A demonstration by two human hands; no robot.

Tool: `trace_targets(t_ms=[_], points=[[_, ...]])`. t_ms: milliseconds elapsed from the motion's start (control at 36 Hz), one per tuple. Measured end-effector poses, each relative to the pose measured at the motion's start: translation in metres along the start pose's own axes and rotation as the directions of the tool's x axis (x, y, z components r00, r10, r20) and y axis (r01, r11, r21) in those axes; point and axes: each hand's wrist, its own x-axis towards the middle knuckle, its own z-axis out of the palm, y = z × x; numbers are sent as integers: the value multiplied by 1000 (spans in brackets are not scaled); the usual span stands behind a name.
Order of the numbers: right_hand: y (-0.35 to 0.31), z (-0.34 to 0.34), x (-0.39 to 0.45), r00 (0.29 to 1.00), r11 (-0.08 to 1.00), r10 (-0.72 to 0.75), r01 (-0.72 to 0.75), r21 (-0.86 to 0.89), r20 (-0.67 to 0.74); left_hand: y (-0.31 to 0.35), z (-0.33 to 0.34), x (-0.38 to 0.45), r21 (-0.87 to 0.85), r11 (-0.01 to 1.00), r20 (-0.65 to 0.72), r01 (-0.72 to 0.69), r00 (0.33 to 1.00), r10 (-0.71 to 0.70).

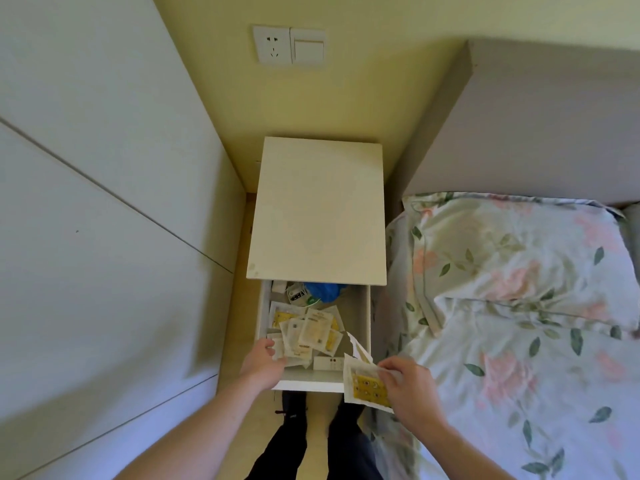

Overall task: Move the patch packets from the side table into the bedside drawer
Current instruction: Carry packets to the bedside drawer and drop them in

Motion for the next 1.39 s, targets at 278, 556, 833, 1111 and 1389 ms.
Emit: trace_targets(t_ms=[278, 556, 833, 1111, 1389], points=[[6, 60, 41, 995, 998, 8, -2, -62, 98, -13, -44, -15, 37, 983, -139, -181, 973, 184], [-27, 100, 73, 965, 992, -38, 67, -102, 260, -29, -71, -19, 54, 984, -194, -168, 965, 175], [-2, 93, 69, 995, 996, 42, -34, -79, 93, -37, -67, -21, 20, 989, -137, -149, 979, 150], [-30, 97, 76, 993, 991, -77, 86, -107, 87, -30, -67, -22, 73, 967, -81, -246, 964, 251], [-32, 101, 74, 999, 996, 33, -31, -81, 26, -37, -69, -33, 3, 957, -43, -289, 956, 289]])
